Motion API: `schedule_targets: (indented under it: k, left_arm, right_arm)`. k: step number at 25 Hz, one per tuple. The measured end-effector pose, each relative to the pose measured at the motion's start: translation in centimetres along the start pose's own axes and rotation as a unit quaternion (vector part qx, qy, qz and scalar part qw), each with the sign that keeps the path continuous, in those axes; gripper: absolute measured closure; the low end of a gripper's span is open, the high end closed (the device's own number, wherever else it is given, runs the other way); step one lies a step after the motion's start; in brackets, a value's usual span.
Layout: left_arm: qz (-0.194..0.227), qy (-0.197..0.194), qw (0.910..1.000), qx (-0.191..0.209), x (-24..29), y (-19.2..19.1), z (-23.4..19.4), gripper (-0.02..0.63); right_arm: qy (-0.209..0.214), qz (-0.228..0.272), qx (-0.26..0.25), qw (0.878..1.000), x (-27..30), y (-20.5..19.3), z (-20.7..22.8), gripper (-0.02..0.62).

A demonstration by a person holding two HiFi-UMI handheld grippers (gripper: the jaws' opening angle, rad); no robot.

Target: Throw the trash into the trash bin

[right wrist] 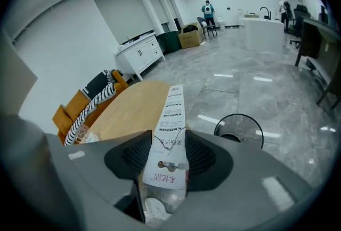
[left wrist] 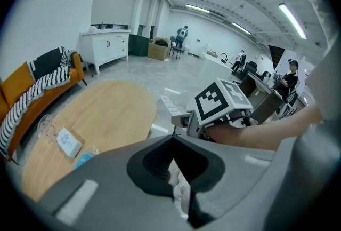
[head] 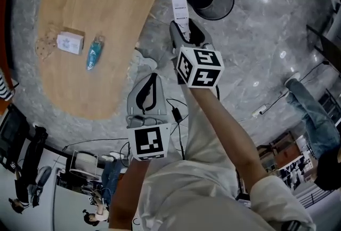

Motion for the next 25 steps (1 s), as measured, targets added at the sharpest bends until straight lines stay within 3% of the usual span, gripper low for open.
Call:
schedule_targets:
  k: [11, 25]
  left_arm:
    - [-0.029, -0.028, 0.9987, 0.032, 9.2, 3.0, 5.7, 0.606]
    - [-0.072, -0.051, 0.9954, 0.036, 17.6, -0.2, 9.0, 0.606]
  right_arm:
    - [-0.047, -0.030, 0.047, 0.997, 1.9, -0.5, 11.9, 0.379]
    - [-0.075, -0.094, 0.057, 0.991, 6.3, -5.7, 20.7, 0.379]
Point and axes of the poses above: the fingertips, and each gripper's own axes: x forward along the fingers, z to its right, y out of its top, the point moved 7 cm from there along -x, backward along the fingers, and after that the axes turned 6 degrees about -x, right-handed, at the moved point
